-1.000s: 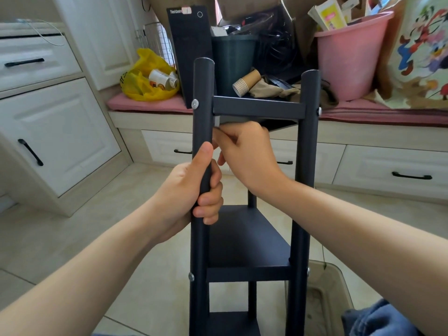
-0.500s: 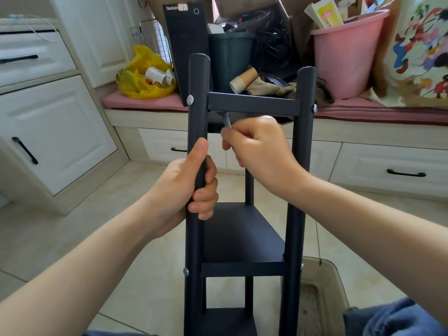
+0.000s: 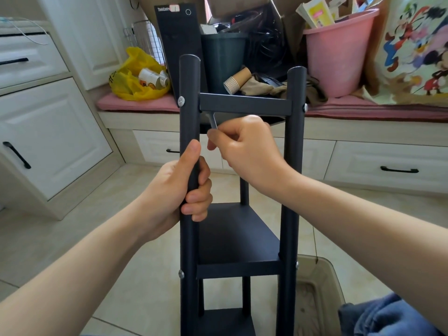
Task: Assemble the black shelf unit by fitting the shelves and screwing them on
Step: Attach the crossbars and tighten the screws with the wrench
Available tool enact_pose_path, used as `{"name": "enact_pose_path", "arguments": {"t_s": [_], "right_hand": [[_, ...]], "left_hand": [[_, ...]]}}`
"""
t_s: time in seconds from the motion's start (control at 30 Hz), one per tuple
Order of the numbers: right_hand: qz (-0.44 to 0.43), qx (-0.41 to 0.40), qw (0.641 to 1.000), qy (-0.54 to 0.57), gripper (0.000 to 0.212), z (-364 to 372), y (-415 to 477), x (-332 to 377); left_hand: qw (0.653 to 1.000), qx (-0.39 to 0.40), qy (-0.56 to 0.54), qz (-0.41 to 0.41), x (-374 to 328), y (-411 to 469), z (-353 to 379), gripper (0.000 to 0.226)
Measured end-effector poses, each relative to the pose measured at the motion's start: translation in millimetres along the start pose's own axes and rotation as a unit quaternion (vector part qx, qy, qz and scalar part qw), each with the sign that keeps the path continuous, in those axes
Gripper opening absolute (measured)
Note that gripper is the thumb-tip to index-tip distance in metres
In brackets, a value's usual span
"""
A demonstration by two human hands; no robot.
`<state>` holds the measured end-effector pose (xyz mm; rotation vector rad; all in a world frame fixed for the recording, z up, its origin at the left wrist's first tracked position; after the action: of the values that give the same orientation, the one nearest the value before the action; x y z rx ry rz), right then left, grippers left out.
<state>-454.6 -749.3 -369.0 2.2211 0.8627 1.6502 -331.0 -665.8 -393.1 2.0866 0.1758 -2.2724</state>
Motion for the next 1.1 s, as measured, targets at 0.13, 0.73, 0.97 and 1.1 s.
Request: {"name": "enact_pose_path", "arguments": {"t_s": [0.13,0.73,0.97,1.1], "right_hand": [[-0.006,-0.004,1.000,-0.006,0.032,4,0,-2],[-0.036,-0.037,0.998,0.039,0.036,23,3,-2],[-0.030,-0.064,0.995,0.075,0.053,35,10,-8],[-0.051,-0.071,0.995,0.055,0.051,38,12,-8]], "left_hand": [[1.000,0.001,0.002,-0.002,0,1,-2,0.055],[1.000,0.016,0.002,-0.004,0,-1,-3,0.055],[1.000,0.027,0.005,0.001,0,-1,-2,0.055],[1.000,0.028,0.006,0.001,1,-1,-3,0.056]]}}
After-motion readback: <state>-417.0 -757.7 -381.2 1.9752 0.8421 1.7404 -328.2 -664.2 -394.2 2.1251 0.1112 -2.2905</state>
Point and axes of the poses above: each hand's wrist, its own y-axis towards the middle knuckle, its own z-axis out of the palm, x = y × z, the point moved 1 cm from there along y, towards the middle knuckle, and after that the axes turned 6 degrees about -x, right-handed, at the moved point
